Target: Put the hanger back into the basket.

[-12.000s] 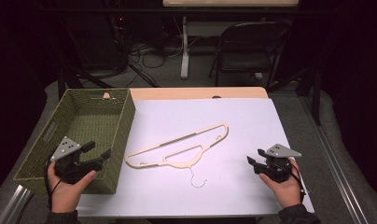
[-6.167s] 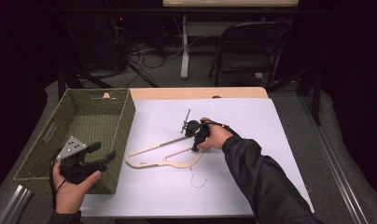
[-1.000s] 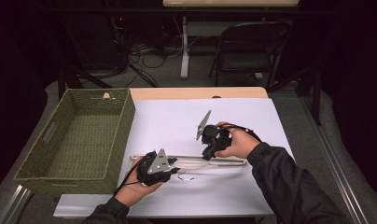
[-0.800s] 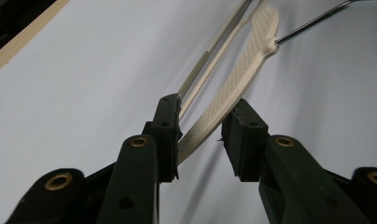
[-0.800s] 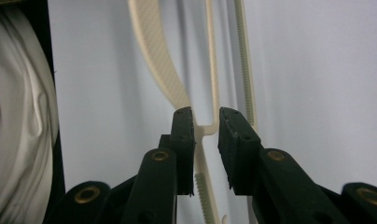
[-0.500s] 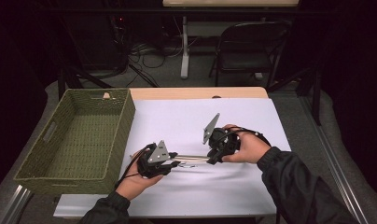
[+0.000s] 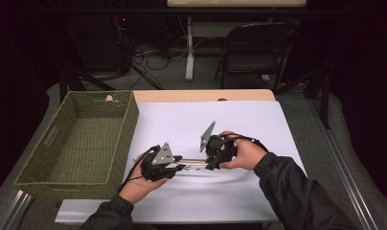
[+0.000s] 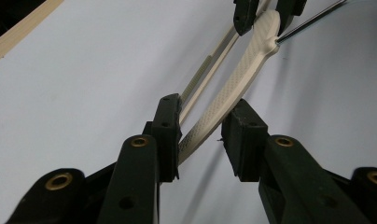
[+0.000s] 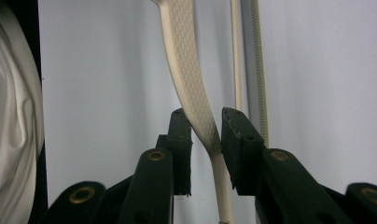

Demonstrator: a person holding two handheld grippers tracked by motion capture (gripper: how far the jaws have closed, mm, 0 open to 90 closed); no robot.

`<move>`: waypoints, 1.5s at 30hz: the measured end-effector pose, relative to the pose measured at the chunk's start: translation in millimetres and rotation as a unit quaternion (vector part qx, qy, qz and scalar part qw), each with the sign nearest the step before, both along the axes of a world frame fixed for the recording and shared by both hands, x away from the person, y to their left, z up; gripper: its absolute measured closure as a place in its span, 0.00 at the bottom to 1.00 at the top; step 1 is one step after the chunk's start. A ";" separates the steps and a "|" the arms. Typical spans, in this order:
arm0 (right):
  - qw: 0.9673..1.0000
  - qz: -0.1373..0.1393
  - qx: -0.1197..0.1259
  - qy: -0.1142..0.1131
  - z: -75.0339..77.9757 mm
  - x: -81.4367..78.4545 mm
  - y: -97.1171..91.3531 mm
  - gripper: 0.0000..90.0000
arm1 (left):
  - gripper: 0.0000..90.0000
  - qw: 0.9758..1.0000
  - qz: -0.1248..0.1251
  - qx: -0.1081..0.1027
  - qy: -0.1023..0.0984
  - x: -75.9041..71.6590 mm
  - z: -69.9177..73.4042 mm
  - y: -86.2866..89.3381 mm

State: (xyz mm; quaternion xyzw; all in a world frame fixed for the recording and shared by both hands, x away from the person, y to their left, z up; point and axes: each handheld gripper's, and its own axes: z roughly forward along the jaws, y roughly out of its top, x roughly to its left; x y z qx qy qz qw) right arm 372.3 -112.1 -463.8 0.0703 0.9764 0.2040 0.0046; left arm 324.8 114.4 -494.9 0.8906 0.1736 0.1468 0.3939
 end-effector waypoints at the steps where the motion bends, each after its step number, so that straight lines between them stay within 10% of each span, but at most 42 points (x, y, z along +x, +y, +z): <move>1: 1.000 0.002 -0.001 -0.002 0.3 -0.5 0.2 0.82 | 0.74 1.000 0.001 -0.001 0.001 0.1 -0.1 0.1; 12: 1.000 0.003 0.004 -0.026 5.9 2.8 -2.3 0.87 | 0.51 1.000 0.025 -0.016 -0.003 2.0 6.4 8.2; 23: 0.998 -0.021 0.013 -0.060 13.7 28.6 -6.4 0.96 | 0.48 0.998 0.054 -0.013 -0.015 4.3 13.5 19.9; 45: 0.999 -0.008 0.029 -0.035 28.3 19.2 -18.1 0.97 | 0.46 0.999 0.051 -0.004 -0.003 1.7 40.8 38.6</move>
